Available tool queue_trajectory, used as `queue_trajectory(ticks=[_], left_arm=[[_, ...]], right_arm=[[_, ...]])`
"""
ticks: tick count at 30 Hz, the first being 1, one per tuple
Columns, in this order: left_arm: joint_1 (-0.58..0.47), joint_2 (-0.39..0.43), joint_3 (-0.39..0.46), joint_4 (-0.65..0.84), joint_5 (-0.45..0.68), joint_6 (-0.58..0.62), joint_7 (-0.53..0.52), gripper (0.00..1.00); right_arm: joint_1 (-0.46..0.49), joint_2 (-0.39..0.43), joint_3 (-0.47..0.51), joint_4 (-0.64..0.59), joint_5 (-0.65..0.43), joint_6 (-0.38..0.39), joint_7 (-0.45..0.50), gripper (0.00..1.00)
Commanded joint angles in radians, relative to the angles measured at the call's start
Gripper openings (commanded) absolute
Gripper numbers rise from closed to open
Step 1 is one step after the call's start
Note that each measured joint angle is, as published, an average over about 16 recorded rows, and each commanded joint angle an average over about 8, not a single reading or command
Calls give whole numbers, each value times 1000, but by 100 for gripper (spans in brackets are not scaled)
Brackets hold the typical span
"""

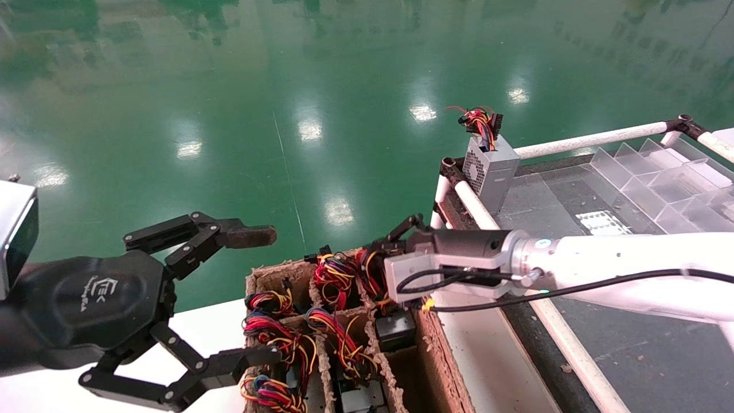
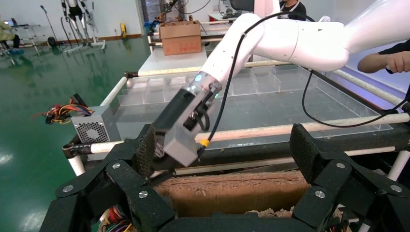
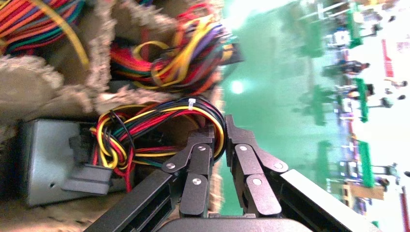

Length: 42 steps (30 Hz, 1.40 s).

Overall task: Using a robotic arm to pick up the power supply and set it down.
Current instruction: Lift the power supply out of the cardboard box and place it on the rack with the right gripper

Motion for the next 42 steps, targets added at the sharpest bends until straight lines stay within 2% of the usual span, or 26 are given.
queue_trajectory(ticks=[1, 18, 24, 33, 42], left_arm=[[0, 0, 0, 0, 0, 0, 0, 100], [0, 0, 0, 0, 0, 0, 0, 100], [0, 0, 0, 0, 0, 0, 0, 100], [0, 0, 0, 0, 0, 0, 0, 100], [0, 0, 0, 0, 0, 0, 0, 100]], right_arm=[[-11, 10, 17, 12, 25, 11, -6, 0], [-16, 100, 165, 52, 206, 57, -32, 0], [9, 103, 219, 35, 262, 88, -45, 0], [95, 50, 271, -76, 307, 147, -85, 0], [232, -14, 324, -261, 324, 228, -194, 0]])
